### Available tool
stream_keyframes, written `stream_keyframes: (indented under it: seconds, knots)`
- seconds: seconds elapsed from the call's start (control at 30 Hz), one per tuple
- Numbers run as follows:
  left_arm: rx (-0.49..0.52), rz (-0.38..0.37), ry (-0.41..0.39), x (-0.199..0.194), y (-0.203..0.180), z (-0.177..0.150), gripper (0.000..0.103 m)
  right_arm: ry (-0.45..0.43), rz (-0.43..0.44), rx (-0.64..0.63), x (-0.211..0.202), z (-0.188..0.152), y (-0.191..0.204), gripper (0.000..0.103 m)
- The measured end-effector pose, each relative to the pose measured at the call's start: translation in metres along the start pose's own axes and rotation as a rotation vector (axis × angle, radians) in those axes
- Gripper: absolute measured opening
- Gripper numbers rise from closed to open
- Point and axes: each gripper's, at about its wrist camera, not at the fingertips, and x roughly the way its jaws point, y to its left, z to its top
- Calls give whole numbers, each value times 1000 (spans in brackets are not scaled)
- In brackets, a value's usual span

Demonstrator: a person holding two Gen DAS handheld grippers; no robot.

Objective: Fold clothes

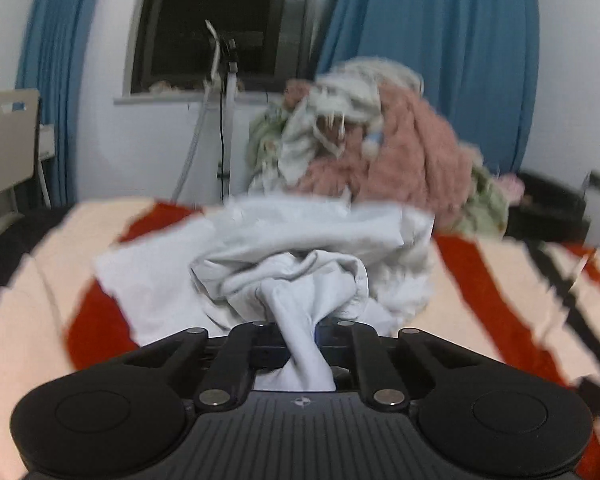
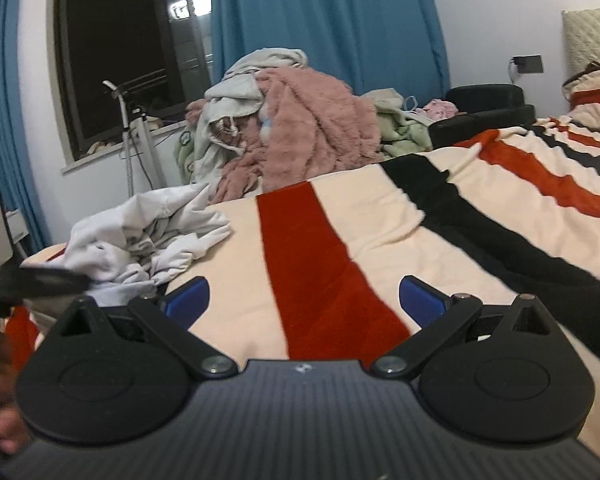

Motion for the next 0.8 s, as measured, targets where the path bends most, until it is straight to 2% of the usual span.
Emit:
stream_keyframes:
  seconds: [0.17, 0.43, 0.5, 0.57, 0.63, 0.7, 0.73, 0.8]
  knots:
    - [1, -85, -116, -90, 22, 8, 9, -31, 53, -47, -5, 3, 10, 103]
    - [-41, -193, -177, -216, 75, 11, 9, -120, 208, -75, -59, 15, 23, 103]
    - [-60, -176, -181, -237, 92, 9, 9, -133, 242, -112, -76, 18, 30, 103]
    - [-71, -142, -144, -246, 107, 4, 10, -135, 280, -138, -93, 20, 38, 102]
    - [-83, -84, -55, -243, 121, -4, 11, -122, 322, -142, -110, 21, 47, 102]
    - [-128, 22, 87, -230, 134, -13, 12, -83, 377, -138, -122, 17, 56, 100]
    - [-152, 76, 159, -223, 141, -18, 12, -59, 402, -146, -125, 14, 62, 94]
    - [-207, 122, 275, -211, 157, -26, 15, -12, 449, -181, -126, 6, 76, 88]
